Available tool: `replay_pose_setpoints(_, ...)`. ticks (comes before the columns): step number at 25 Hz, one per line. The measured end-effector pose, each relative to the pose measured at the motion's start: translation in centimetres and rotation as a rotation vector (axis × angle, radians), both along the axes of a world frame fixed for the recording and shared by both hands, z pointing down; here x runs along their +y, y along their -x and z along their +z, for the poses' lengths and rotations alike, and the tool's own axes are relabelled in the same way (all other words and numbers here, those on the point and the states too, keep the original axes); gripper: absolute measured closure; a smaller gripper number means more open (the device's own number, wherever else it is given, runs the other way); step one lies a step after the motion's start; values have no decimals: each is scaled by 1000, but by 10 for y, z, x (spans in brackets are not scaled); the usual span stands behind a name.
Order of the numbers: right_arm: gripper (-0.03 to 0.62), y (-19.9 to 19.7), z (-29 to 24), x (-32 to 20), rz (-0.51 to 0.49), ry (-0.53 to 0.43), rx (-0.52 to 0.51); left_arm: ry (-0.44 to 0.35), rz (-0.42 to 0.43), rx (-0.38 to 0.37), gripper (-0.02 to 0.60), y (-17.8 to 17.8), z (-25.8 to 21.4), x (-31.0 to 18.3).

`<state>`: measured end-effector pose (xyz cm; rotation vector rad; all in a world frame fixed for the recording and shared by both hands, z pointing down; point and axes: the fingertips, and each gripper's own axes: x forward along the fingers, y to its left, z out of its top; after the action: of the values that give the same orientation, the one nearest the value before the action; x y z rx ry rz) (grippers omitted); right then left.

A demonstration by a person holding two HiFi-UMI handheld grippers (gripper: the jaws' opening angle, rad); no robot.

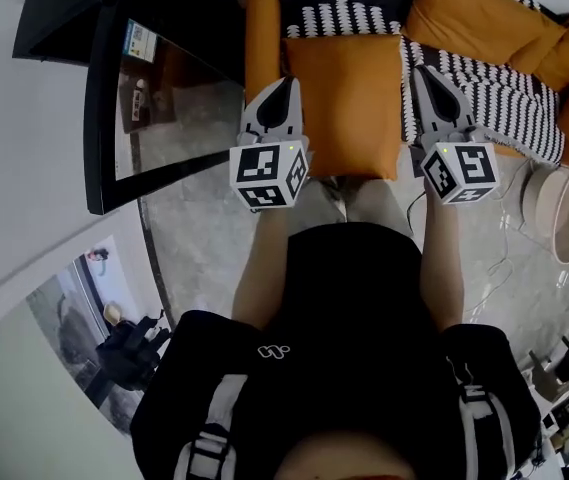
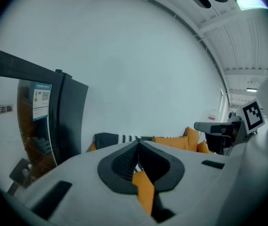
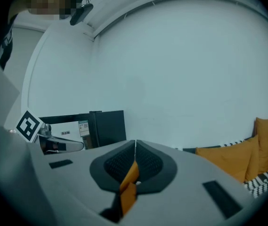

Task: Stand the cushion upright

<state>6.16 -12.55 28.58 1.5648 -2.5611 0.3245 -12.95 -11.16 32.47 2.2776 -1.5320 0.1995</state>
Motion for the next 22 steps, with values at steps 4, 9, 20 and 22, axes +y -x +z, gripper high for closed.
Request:
replay_pose_setpoints(4,582,-16,24,-15,18,63,1,42,26,-20,571,-11,16,-13)
replay_pose_setpoints(9,582,-42,74,-25,32,152,31,120,80,-67,571,-27,67,-22)
replay_pose_setpoints(20,582,-59,218,11,16,374,5,375,149,-110,571,-35,209,30)
replay_pose_setpoints(22,582,-64,249,24,21,418,15,431,152,-120,571,-30,241,45)
